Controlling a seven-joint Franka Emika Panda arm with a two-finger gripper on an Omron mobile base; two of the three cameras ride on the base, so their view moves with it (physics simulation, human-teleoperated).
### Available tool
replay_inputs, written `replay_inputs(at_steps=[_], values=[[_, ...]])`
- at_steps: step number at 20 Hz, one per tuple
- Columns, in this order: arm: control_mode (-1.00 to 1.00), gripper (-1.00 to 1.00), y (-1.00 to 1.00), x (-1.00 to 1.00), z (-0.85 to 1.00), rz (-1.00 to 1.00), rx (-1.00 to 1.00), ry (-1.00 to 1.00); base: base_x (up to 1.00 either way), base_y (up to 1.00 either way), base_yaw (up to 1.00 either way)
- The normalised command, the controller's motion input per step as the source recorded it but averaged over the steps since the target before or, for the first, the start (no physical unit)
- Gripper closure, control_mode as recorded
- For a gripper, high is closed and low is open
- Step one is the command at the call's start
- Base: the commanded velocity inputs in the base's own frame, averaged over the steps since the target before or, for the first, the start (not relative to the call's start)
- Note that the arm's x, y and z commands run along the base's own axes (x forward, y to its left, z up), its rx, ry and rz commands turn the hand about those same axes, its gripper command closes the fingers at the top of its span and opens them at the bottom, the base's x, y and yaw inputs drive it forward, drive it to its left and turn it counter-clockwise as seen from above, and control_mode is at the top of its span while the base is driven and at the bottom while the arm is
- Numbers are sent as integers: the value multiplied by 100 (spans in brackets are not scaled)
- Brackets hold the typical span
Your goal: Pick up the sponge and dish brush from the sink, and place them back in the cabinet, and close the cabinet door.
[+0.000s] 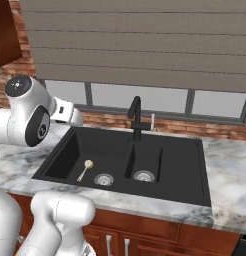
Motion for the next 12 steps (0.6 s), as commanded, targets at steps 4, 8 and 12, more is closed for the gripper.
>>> replay_inputs(at_steps=[4, 8, 12], values=[[-100, -100, 4, 16, -22, 0, 0, 6, 0, 0, 0], [-100, -100, 2, 16, -25, 0, 0, 4, 0, 0, 0], [-100, -100, 0, 18, -19, 0, 0, 4, 0, 0, 0]])
